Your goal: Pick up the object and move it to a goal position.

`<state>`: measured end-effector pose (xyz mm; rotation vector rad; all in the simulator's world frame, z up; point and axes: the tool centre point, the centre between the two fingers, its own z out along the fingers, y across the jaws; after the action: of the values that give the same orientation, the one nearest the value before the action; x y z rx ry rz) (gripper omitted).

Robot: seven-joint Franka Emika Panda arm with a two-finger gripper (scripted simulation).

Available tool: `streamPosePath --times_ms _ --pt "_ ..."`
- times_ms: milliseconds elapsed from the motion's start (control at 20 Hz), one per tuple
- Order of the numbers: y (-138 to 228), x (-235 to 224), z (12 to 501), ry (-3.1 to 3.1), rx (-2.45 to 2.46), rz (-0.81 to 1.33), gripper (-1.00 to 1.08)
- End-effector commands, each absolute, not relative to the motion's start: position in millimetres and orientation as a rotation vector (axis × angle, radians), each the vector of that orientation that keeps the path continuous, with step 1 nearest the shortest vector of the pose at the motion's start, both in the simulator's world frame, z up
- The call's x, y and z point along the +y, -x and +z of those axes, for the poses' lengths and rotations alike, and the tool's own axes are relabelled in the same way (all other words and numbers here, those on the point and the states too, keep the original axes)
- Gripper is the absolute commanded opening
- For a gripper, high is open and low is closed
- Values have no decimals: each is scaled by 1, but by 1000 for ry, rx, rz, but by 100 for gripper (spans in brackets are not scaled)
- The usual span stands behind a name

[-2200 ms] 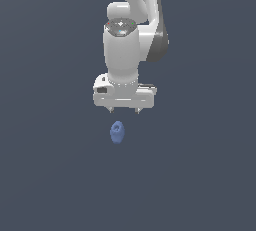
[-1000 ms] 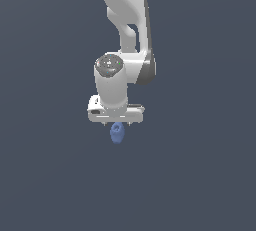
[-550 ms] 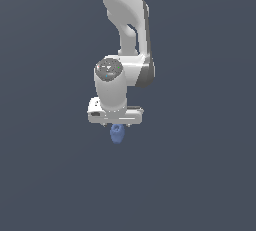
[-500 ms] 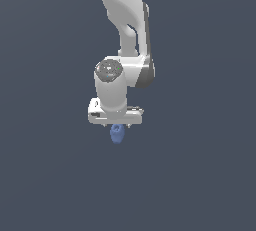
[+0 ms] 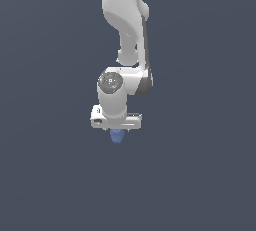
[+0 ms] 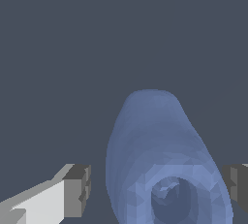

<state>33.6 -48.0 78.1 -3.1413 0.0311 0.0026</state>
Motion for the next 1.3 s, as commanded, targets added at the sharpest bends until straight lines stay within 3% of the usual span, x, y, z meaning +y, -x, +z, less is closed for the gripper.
streamPosePath --times_ms 0,50,100,800,1250 --pt "-35 -48 76 3141 31 0 100" --pt "-35 -48 76 3141 31 0 100" --pt "-35 -48 76 3141 31 0 -100" --pt "-35 -52 81 3141 31 0 -100" --pt "-30 -87 133 3141 31 0 -100"
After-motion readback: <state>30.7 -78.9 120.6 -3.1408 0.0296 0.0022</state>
